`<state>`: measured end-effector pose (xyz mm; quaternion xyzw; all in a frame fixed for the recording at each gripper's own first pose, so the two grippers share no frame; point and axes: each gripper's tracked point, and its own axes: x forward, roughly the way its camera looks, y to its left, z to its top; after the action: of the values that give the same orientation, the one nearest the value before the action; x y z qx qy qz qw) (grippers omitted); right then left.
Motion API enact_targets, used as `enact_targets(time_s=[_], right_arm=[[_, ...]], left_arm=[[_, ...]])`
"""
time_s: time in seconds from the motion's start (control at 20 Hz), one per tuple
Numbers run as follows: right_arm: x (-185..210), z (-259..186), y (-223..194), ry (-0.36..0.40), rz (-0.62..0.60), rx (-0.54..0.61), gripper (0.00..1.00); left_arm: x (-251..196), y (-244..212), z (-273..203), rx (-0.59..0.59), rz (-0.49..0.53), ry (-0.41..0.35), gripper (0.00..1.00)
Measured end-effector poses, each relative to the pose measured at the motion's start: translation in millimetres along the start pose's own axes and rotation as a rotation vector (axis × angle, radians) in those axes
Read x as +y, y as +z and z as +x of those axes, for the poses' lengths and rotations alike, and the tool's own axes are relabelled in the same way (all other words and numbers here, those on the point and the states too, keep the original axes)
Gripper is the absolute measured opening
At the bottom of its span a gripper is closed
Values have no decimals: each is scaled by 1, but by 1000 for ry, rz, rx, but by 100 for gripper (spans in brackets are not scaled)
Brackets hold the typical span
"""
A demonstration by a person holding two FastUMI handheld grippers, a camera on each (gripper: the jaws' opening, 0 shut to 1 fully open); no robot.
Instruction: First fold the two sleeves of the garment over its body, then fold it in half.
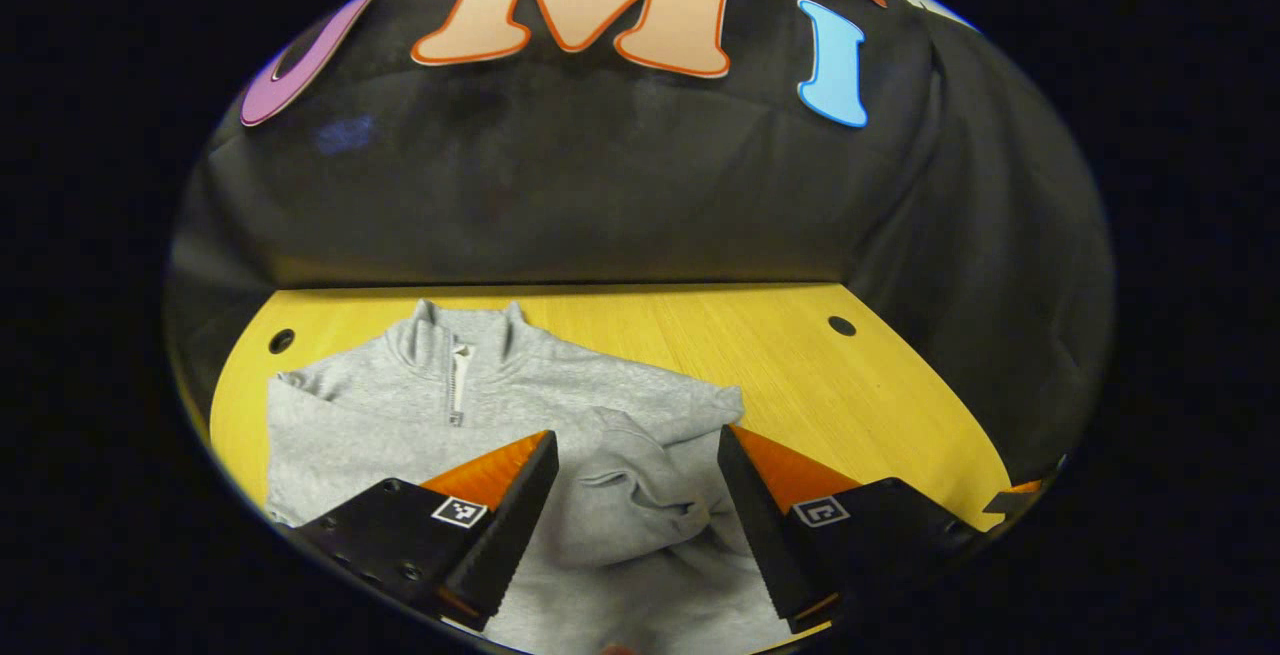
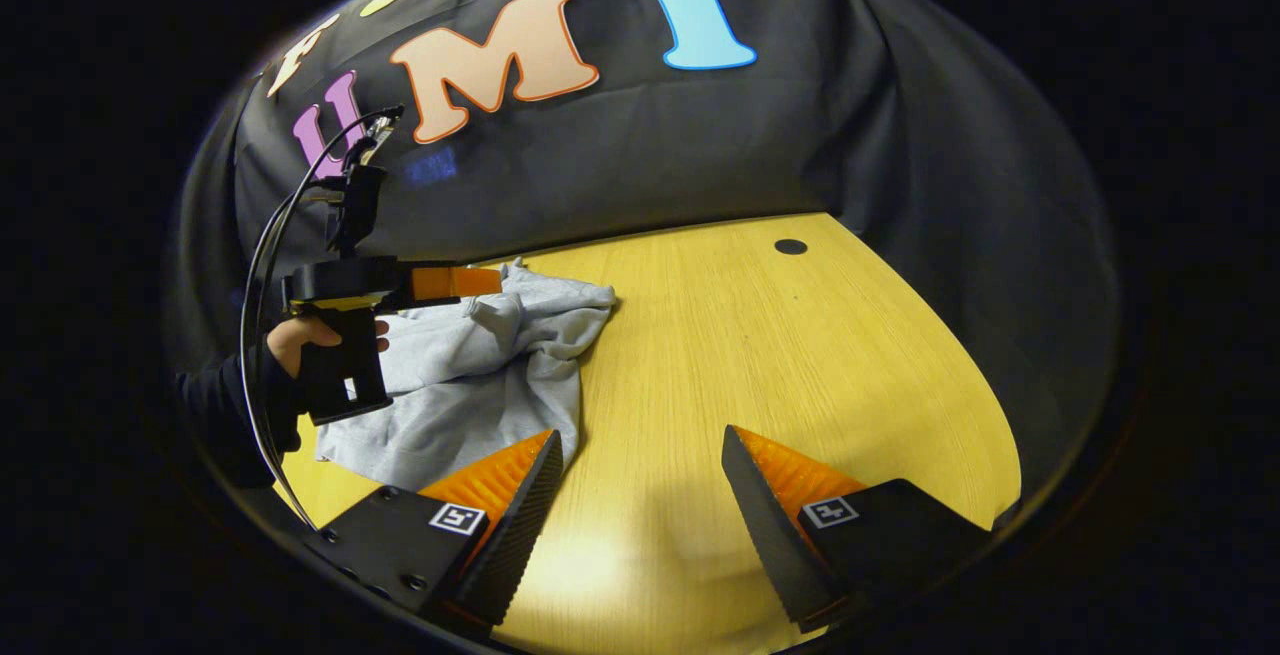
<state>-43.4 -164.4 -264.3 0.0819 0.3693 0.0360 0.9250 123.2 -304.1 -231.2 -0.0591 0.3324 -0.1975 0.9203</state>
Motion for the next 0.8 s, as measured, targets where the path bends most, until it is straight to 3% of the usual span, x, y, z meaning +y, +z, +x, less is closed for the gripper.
enact_targets(time_s=[0.25,0.45,0.65,0.8], right_arm=[[28,13,-3,37,-23,11,96],[55,24,-8,43,-42,8,96],[79,37,-16,39,-63,19,99],[92,43,-22,34,-92,28,96]], left_arm=[[63,8,-53,-78,-74,91,95],[123,2,-102,-116,-53,175,94],[182,-27,-144,-91,-29,287,94],[208,-55,-169,-59,-46,322,95]])
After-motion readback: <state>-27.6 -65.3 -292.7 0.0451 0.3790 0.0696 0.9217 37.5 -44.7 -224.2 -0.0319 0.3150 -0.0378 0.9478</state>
